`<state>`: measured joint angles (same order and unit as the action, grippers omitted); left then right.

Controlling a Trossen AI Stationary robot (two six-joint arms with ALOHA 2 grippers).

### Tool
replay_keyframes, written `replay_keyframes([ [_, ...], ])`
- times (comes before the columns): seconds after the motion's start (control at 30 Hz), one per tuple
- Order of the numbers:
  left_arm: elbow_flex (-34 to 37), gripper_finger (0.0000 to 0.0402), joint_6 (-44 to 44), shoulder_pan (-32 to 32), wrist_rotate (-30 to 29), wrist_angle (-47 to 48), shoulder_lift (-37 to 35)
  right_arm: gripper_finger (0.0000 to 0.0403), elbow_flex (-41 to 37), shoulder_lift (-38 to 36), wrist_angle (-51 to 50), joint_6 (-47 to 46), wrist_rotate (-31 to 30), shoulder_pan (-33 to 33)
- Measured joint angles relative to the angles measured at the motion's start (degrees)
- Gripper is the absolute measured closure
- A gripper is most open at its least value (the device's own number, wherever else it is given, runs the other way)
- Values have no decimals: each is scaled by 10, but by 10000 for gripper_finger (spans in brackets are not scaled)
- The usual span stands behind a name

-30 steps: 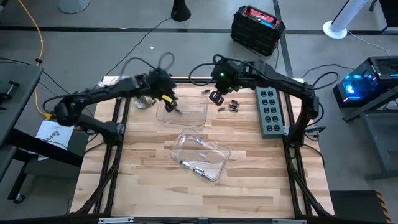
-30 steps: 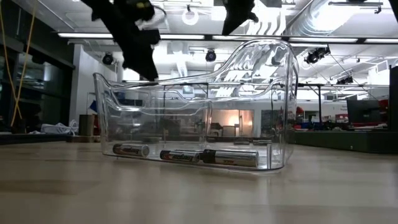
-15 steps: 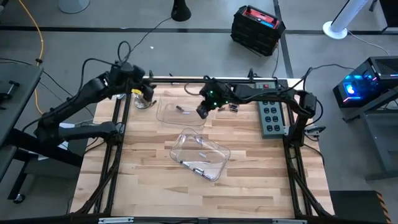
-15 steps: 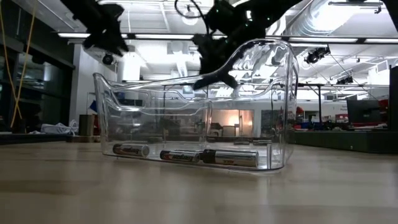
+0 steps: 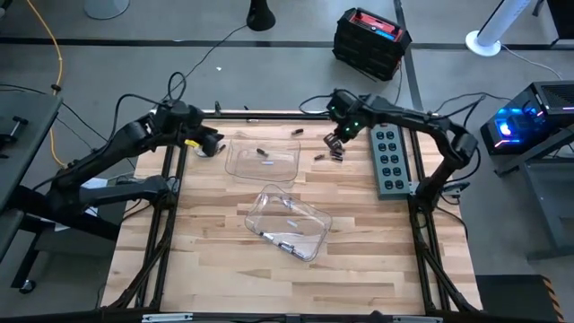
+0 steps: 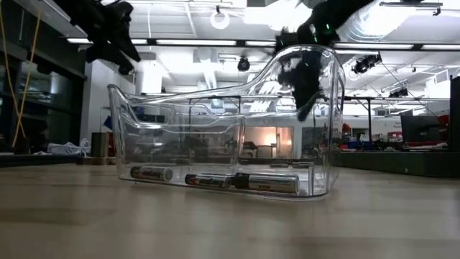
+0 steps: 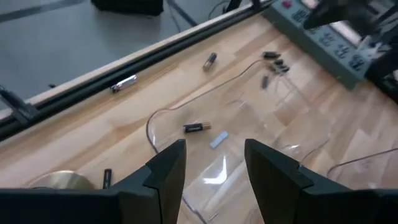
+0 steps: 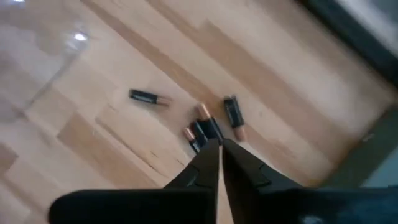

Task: Sort batteries
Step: Put the black battery into the top transparent bin

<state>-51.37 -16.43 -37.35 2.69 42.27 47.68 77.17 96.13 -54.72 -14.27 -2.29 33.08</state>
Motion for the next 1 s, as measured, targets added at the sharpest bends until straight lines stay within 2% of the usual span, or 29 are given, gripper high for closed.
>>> replay_keyframes([
  [0.1, 0, 243, 0, 0, 20, -1, -15, 358, -52, 2, 57, -37, 27, 28],
  [0.23, 0, 243, 0, 0, 56, -1, -29, 287, -113, 4, 157, -109, 32, 44],
  [0.33, 0, 243, 0, 0, 60, -1, -33, 240, -138, 14, 190, -141, 31, 45],
  [0.43, 0, 243, -7, 0, 58, -7, -32, 216, -152, 30, 213, -139, 31, 44],
  [0.57, 0, 243, -32, -1, 53, -47, -30, 211, -162, 60, 257, -121, 22, 46],
  [0.73, 0, 243, -93, -1, 32, -108, -27, 210, -161, 82, 245, -68, -18, 50],
  [0.87, 0, 243, -141, -1, 15, -139, -26, 213, -163, 84, 234, -18, -22, 52],
  [1.0, 0, 243, -167, -1, 13, -146, -26, 256, -165, 91, 232, 25, -22, 52],
])
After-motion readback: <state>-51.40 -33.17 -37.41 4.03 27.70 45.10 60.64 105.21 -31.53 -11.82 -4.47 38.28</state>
